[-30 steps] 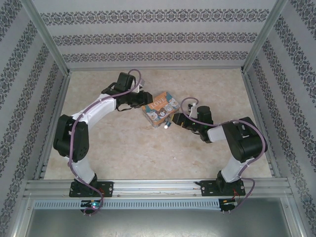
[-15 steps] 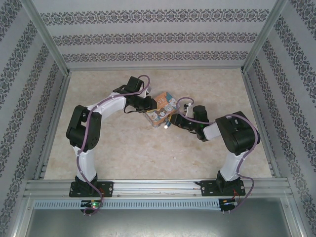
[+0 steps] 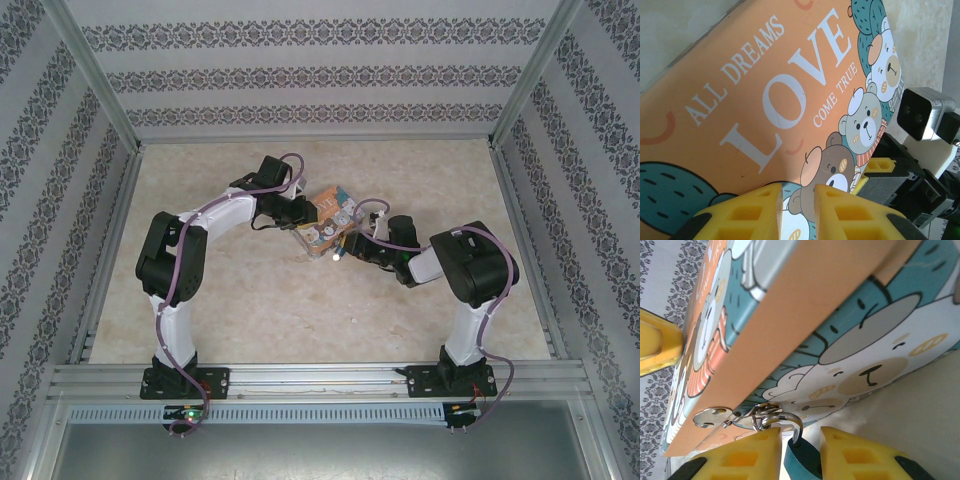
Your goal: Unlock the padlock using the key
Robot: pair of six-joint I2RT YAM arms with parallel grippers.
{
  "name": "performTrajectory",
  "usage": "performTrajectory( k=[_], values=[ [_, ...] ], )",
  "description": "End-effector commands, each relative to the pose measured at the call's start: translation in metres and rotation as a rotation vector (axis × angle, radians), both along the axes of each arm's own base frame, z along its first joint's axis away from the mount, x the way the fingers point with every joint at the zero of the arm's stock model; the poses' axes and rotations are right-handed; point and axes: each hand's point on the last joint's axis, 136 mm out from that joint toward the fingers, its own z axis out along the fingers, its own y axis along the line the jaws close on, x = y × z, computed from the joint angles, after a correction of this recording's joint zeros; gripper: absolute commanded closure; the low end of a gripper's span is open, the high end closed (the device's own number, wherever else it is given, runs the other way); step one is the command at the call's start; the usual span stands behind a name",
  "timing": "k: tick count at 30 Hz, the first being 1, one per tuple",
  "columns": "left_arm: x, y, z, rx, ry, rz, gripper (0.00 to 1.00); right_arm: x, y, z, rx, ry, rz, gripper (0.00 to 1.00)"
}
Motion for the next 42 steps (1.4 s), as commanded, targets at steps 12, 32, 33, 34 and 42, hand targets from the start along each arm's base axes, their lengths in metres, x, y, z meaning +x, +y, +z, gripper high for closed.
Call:
performTrajectory(
  k=[12,32,33,34,42],
  values=[
    [-0.007,0.001,-0.014,0.037,0.027,-0.015,0.78,0.008,0.018,-0.002,0.065,-0.014,-0.027,0.77],
    [-0.013,0.003,-0.021,0.047,0.032,-0.016,0.78,0.017,0.012,0.008,0.156,0.001,-0.175,1.00],
    [-0.014,0.004,-0.022,0.050,0.032,-0.018,0.78,0.016,0.011,0.010,0.158,-0.002,-0.180,1.00],
    [-0.015,0.004,-0.023,0.053,0.035,-0.019,0.78,0.017,0.010,0.011,0.163,-0.006,-0.187,1.00],
    [-0.023,0.006,-0.025,0.051,0.043,-0.036,0.78,0.024,0.001,0.029,0.274,-0.015,-0.262,1.00]
  ],
)
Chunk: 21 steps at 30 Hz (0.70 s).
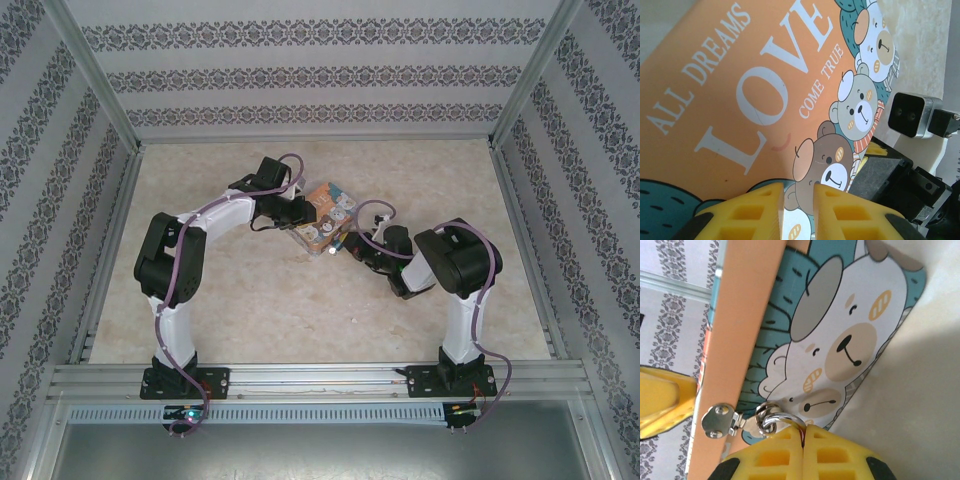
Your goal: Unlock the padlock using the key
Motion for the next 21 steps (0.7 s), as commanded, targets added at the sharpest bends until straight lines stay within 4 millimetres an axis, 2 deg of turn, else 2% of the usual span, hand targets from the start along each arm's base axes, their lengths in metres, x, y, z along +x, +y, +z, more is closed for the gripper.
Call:
performTrajectory(
  k=[1,11,21],
  values=[
    [-0.025,0.003,-0.023,0.041,0.075,-0.033,0.78,0.010,-0.001,0.028,0.102,-0.071,-0.050,1.00],
    [-0.029,0.006,-0.020,0.040,0.067,-0.032,0.78,0.024,-0.006,0.033,0.117,-0.078,-0.104,1.00],
    [-0.017,0.021,-0.011,0.026,0.053,0.023,0.74,0.017,-0.049,0.036,0.031,-0.103,-0.200,1.00]
  ],
)
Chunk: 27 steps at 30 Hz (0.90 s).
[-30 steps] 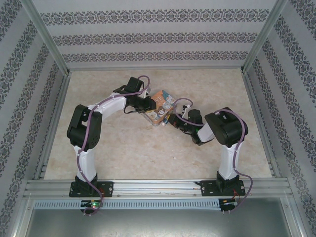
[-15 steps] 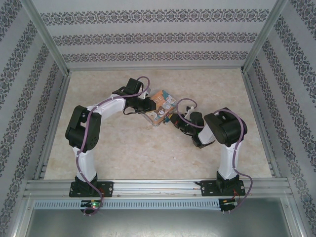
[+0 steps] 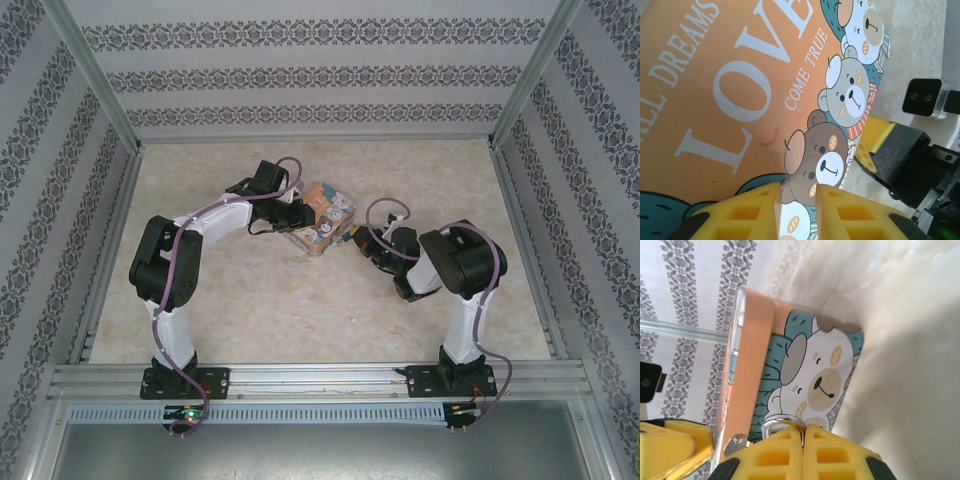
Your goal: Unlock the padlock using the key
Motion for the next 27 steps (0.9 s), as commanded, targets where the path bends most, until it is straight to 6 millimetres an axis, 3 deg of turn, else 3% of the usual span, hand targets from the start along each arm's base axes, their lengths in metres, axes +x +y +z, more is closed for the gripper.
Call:
performTrajectory(
  k=[1,4,8,14,21,27],
  values=[
    [-0.007,0.016,-0.010,0.031,0.061,0.029,0.73,0.002,-0.017,0.024,-0.028,-0.090,-0.043,1.00],
    [0.000,0.016,0.007,0.002,0.015,0.038,0.67,-0.003,-0.025,0.032,-0.059,-0.099,-0.044,1.00],
    [0.010,0.018,0.046,-0.036,-0.108,0.070,0.60,-0.013,-0.029,0.042,-0.119,-0.098,-0.022,1.00],
    [0.016,0.038,0.096,-0.057,-0.294,0.132,0.57,-0.033,-0.033,0.064,-0.259,-0.098,0.036,1.00],
    [0.012,0.097,0.116,0.030,-0.513,0.335,0.51,-0.065,-0.030,0.085,-0.427,-0.076,0.180,1.00],
    [-0.007,0.151,0.123,0.167,-0.659,0.503,0.38,-0.101,-0.032,0.080,-0.515,0.009,0.269,1.00]
  ],
)
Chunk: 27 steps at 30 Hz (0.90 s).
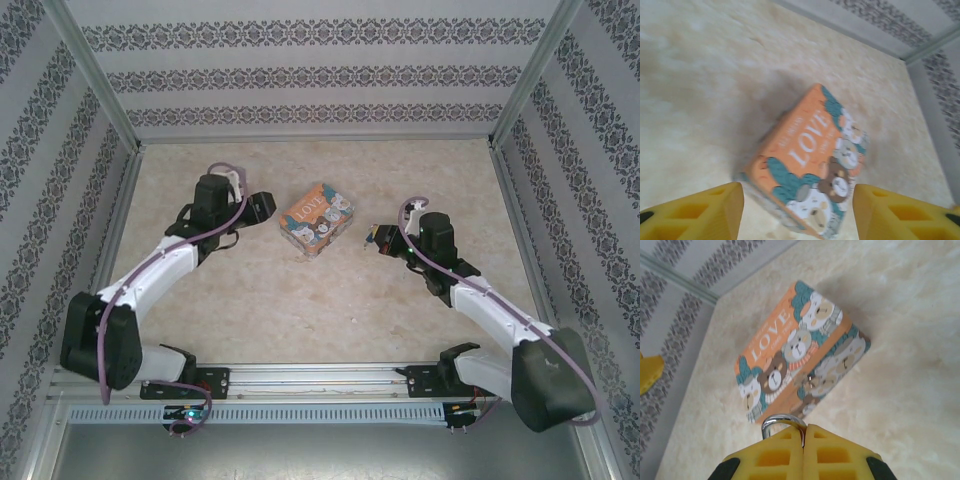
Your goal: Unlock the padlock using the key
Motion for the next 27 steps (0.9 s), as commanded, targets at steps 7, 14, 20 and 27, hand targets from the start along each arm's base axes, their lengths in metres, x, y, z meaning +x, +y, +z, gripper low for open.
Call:
performTrajectory(
  k=[7,14,20,27],
  values=[
    [-0.013,0.072,0.035,0.219,-0.241,0.266,0.32,-0.061,0.000,-0.042,-0.156,0.254,0.111,1.00],
    [-0.026,0.095,0.037,0.312,-0.297,0.339,0.28,-0.083,0.001,-0.065,-0.248,0.394,0.145,1.00],
    [-0.034,0.104,0.033,0.338,-0.304,0.368,0.25,-0.092,0.005,-0.077,-0.305,0.481,0.177,1.00],
    [-0.043,0.110,0.029,0.356,-0.297,0.386,0.16,-0.101,0.006,-0.098,-0.430,0.585,0.224,1.00]
  ],
)
